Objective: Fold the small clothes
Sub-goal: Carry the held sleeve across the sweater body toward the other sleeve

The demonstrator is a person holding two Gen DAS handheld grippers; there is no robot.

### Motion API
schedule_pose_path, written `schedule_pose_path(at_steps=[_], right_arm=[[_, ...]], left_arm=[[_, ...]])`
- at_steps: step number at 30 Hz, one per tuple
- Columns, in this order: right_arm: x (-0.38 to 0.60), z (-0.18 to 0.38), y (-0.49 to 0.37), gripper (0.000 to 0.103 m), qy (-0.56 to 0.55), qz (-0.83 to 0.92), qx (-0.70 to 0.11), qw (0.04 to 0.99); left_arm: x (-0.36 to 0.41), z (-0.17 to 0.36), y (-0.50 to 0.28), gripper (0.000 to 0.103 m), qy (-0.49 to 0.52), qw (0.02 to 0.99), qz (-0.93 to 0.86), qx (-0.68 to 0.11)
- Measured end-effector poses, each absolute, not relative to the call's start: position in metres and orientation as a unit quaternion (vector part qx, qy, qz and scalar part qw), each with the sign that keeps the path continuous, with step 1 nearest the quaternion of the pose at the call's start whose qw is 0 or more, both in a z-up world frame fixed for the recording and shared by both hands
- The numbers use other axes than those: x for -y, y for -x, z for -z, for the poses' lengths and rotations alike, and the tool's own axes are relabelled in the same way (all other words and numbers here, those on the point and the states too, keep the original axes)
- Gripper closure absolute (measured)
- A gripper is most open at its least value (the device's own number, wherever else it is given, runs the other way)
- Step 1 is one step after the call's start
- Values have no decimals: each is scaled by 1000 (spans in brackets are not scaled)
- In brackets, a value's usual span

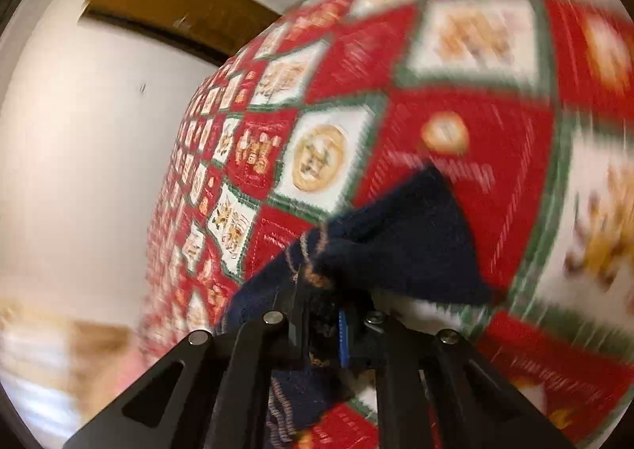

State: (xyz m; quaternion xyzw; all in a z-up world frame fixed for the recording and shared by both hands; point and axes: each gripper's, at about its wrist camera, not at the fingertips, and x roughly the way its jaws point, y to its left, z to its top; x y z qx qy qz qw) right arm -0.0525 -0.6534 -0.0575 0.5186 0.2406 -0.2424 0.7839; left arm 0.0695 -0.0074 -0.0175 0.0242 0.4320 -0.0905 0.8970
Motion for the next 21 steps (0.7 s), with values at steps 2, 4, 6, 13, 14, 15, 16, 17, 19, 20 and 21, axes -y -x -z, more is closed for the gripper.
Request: schedule_pose_path(at_steps=[2,4,6,13,14,15,16,17,19,20,21], right_arm=[[651,34,61,93,-494,194,-161,832],[649,31,58,93,-462,215,-178,842],[652,49,47,93,-453,256,-255,815],[624,36,38,93,-395,303,-287,818],[610,18,30,93,-358,302,-292,834],[594,0,21,93,-321,296,-293,850],[578,-13,17,93,-291,287,-291,865],[555,-31,6,93,-254,274,-289,881],[504,-59,-8,93,-193,242,-284,907],[474,-71,-17,93,-162,221,-283,919],[451,-78,-27,93,-138,205,-283,927]], left_arm=[[7,20,-72,0,-19,896,88,-436],[6,22,-74,0,-13,893,90,-442],[7,23,-74,0,-12,891,92,-445],[-5,14,-69,0,-24,899,83,-429],[-10,12,-68,0,-26,903,77,-423],[-15,11,-68,0,-25,905,72,-418],[-21,10,-67,0,-23,908,65,-414],[-28,10,-67,0,-19,909,59,-413],[-41,11,-68,0,-3,909,50,-415],[-49,11,-68,0,8,908,46,-416],[-54,11,-68,0,15,908,44,-417]])
